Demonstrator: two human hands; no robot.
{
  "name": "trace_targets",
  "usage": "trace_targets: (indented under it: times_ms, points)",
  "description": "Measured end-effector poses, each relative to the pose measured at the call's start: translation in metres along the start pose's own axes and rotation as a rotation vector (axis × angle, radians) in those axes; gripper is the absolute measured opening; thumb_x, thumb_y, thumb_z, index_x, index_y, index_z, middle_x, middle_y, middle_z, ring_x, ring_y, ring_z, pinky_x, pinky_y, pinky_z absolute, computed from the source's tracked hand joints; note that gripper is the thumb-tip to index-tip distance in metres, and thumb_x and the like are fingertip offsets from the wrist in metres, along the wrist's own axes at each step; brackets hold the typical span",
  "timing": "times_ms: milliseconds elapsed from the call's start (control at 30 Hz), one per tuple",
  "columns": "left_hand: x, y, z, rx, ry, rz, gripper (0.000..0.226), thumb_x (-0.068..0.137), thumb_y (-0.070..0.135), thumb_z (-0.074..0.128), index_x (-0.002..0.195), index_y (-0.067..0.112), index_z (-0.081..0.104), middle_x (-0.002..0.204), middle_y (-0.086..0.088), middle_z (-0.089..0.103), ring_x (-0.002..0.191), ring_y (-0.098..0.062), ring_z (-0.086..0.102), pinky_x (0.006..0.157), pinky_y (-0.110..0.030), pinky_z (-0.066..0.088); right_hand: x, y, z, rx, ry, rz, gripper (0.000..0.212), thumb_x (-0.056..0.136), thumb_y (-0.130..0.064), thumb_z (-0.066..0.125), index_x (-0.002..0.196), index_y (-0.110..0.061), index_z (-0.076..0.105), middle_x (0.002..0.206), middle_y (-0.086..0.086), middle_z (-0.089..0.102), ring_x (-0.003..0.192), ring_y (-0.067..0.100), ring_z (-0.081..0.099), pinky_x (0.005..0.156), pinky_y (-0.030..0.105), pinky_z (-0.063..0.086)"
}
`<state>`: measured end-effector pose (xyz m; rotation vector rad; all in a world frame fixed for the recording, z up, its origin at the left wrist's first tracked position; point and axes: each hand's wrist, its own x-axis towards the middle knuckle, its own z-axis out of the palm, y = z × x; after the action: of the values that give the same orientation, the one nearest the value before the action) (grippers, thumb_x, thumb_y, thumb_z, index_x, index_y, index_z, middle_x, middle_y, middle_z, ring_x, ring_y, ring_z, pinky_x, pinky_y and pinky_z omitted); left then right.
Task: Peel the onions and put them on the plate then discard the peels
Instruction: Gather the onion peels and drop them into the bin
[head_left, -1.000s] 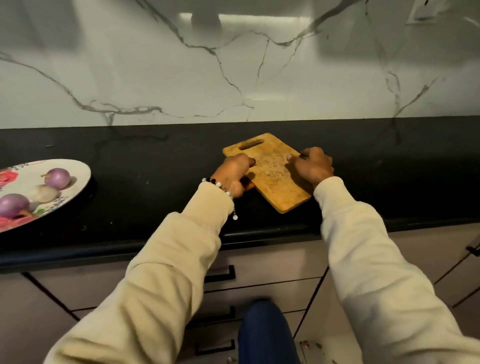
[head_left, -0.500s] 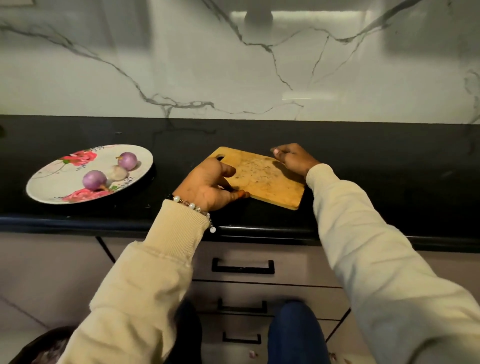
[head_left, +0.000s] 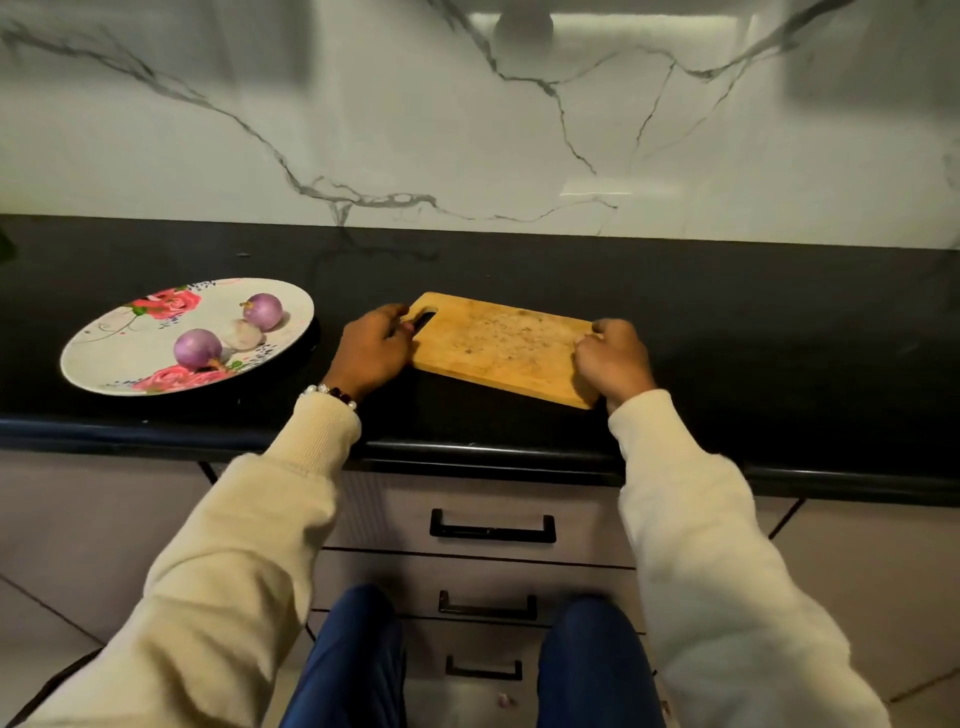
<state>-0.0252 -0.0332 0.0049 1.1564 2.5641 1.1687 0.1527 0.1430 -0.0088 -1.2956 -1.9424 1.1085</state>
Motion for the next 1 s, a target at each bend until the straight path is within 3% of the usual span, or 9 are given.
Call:
trace_targets:
  times_ms: [167,333,467,633,900,1000]
  points:
    - [0.003,0.003,0.001,-0.008,0.008,-0.006,0.038,0.101,0.009,0.044,0.139,0.002,0.049,0.139,-0.02,0.053,0.13,-0.034,0.047,0.106,-0.035,0.035,0.002,0.0,0.006,-0.032,-0.065,-0.027,0.049,0.102,-0.014,0.044,0.15,-0.007,0.036,0.153,0.013,0.038,0.141,0.032,0.035,0.115,0.044,0.034]
    - [0.012,-0.009,0.003,-0.064,0.072,-0.108,0.037,0.098,0.011,0.052,0.133,0.0,0.055,0.13,-0.019,0.06,0.121,-0.033,0.056,0.105,-0.04,0.043,0.019,0.004,-0.009,0.032,-0.148,-0.062,0.056,0.098,-0.013,0.049,0.152,-0.017,0.035,0.151,0.006,0.043,0.12,0.021,0.049,0.102,0.037,0.04]
    - [0.015,-0.013,0.006,-0.122,0.122,-0.155,0.037,0.095,0.004,0.052,0.131,0.001,0.057,0.131,-0.017,0.06,0.121,-0.03,0.057,0.107,-0.042,0.043,0.021,0.006,-0.01,-0.021,-0.171,-0.097,0.061,0.1,-0.008,0.049,0.156,-0.019,0.026,0.159,0.005,0.031,0.146,0.028,0.03,0.12,0.046,0.027]
    - [0.018,-0.02,0.006,-0.169,0.156,-0.179,0.037,0.095,0.003,0.054,0.132,0.003,0.057,0.134,-0.014,0.059,0.126,-0.027,0.053,0.11,-0.041,0.04,0.023,0.011,-0.009,-0.031,-0.159,-0.117,0.067,0.1,-0.005,0.046,0.158,-0.02,0.015,0.162,0.007,0.025,0.149,0.027,0.024,0.122,0.044,0.022]
    - [0.016,-0.026,0.006,-0.183,0.166,-0.152,0.036,0.095,0.007,0.06,0.131,0.002,0.058,0.132,-0.014,0.061,0.123,-0.027,0.056,0.108,-0.042,0.043,0.014,0.011,-0.01,-0.139,-0.131,-0.161,0.059,0.103,-0.008,0.042,0.157,-0.015,0.02,0.16,0.011,0.027,0.148,0.031,0.025,0.119,0.039,0.023]
    - [0.011,-0.027,0.003,-0.198,0.188,-0.142,0.037,0.093,0.007,0.061,0.129,0.003,0.06,0.13,-0.013,0.062,0.121,-0.026,0.057,0.107,-0.039,0.043,0.0,0.003,-0.005,-0.159,-0.005,-0.223,0.049,0.102,-0.006,0.045,0.15,-0.01,0.038,0.155,0.014,0.036,0.144,0.033,0.032,0.117,0.037,0.027]
